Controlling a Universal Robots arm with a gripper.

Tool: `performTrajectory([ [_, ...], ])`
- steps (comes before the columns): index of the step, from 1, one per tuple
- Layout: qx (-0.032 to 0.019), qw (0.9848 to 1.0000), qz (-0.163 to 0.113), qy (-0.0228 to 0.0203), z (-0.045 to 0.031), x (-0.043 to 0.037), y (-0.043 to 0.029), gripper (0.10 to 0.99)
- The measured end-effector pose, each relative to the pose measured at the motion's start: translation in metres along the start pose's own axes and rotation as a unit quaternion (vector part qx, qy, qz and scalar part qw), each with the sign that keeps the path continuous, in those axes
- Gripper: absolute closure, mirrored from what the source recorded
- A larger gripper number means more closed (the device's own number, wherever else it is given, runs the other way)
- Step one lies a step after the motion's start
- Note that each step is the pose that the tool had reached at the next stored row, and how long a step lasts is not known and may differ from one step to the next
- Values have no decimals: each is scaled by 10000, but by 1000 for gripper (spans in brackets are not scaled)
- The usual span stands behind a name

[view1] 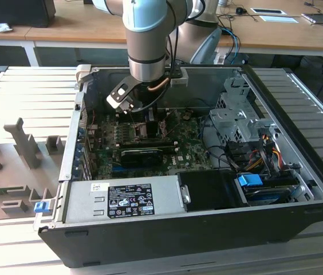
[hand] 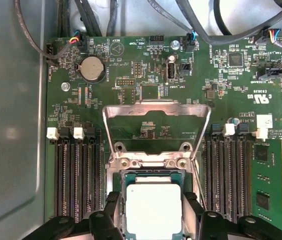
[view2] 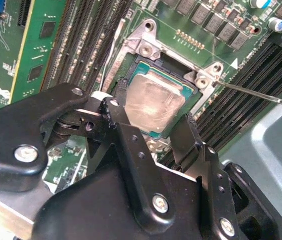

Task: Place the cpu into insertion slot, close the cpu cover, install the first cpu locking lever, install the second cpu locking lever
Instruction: 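Place the cpu into insertion slot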

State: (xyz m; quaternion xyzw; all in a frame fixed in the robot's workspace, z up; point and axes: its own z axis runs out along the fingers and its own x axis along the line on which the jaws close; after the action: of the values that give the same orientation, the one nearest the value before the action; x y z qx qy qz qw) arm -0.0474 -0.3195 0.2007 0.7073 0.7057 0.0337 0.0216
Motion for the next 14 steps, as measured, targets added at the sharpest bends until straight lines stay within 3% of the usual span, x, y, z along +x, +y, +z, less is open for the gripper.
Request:
performTrajectory([
  [8, 0, 10000, 9, 3, 8, 5, -1, 475],
  [14, 0, 10000, 8, 2, -52, 5, 4, 475],
])
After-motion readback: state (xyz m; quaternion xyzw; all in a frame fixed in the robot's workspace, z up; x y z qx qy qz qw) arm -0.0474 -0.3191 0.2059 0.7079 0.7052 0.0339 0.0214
